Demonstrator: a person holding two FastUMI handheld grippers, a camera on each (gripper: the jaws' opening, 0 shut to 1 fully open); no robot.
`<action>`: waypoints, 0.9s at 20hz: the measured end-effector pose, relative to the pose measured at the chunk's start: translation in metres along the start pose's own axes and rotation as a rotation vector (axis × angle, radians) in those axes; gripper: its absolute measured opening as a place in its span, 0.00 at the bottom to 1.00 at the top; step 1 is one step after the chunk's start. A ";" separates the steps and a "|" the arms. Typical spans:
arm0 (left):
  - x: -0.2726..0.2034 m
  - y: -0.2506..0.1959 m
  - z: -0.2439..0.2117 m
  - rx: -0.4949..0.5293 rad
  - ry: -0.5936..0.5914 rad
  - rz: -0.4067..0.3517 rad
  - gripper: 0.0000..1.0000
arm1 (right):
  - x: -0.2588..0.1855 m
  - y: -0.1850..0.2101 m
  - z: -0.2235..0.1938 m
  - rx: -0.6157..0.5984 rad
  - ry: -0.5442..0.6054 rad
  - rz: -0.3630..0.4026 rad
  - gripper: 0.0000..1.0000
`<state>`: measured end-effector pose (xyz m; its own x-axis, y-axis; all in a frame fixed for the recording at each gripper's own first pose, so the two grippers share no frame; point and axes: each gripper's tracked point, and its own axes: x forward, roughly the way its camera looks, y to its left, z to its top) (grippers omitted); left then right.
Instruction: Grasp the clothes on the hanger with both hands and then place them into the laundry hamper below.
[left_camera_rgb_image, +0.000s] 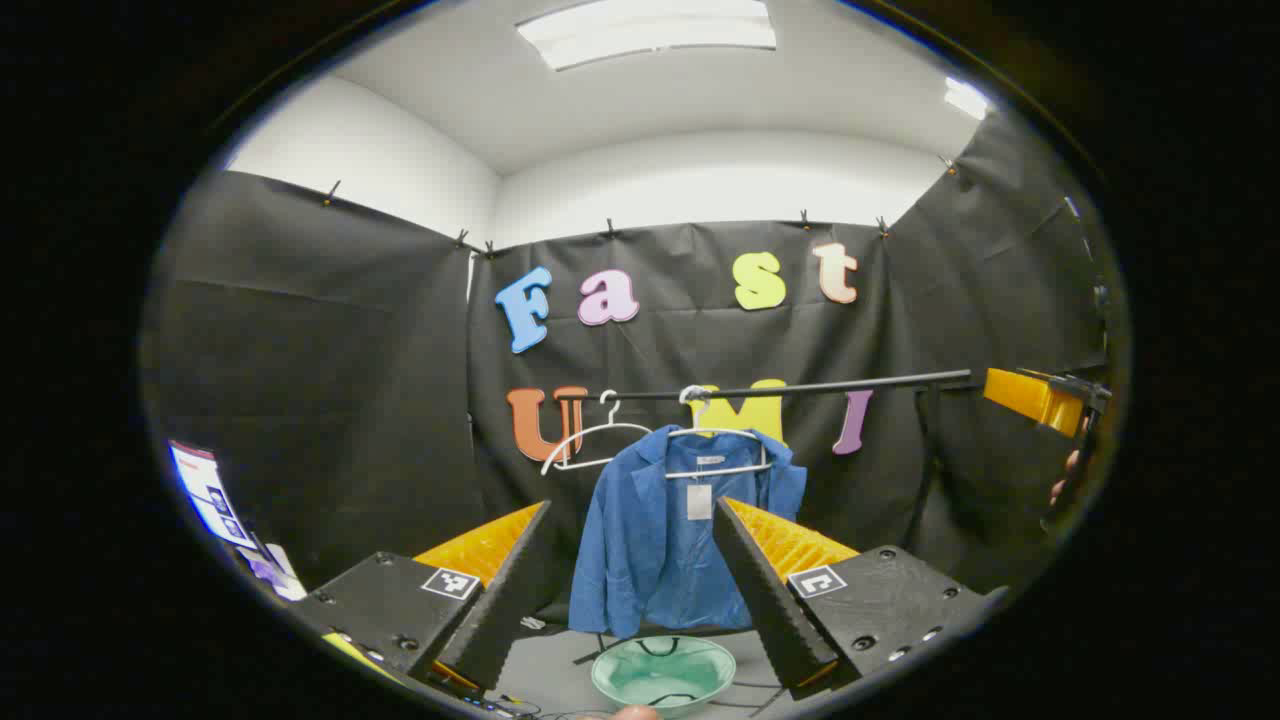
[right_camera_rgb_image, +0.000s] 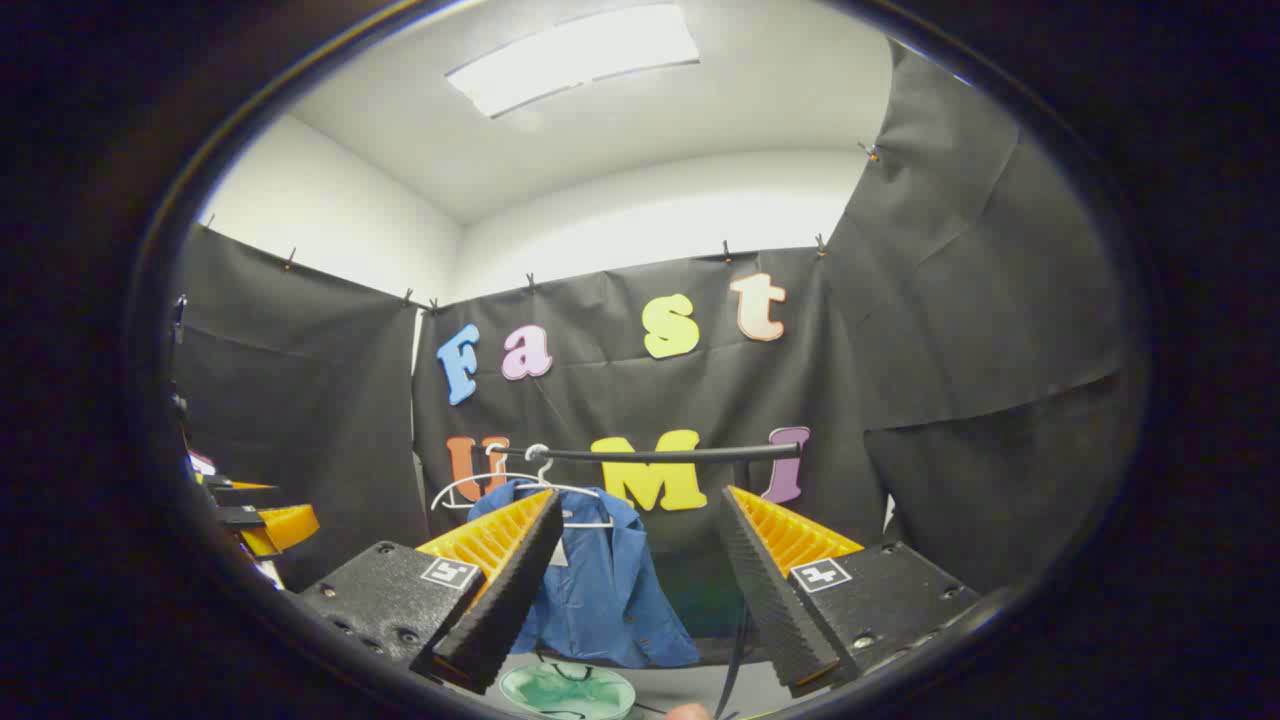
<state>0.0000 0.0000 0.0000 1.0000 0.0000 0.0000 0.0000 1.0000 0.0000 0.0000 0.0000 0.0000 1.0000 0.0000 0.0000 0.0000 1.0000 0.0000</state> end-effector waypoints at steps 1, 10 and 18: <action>0.004 -0.003 0.001 -0.005 -0.005 0.003 1.00 | 0.005 0.002 -0.005 -0.001 0.008 0.034 0.98; 0.056 -0.020 0.017 -0.009 -0.066 -0.017 1.00 | 0.057 -0.034 -0.004 -0.030 0.042 -0.003 0.98; 0.097 -0.007 0.040 0.012 -0.147 -0.086 1.00 | 0.069 -0.056 0.013 -0.077 -0.016 -0.174 0.98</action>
<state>0.0971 -0.0075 0.0396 0.9855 -0.0868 0.1458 0.0851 0.9962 0.0180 0.0688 -0.0557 0.0135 0.9848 -0.1724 0.0226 0.1736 0.9820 -0.0749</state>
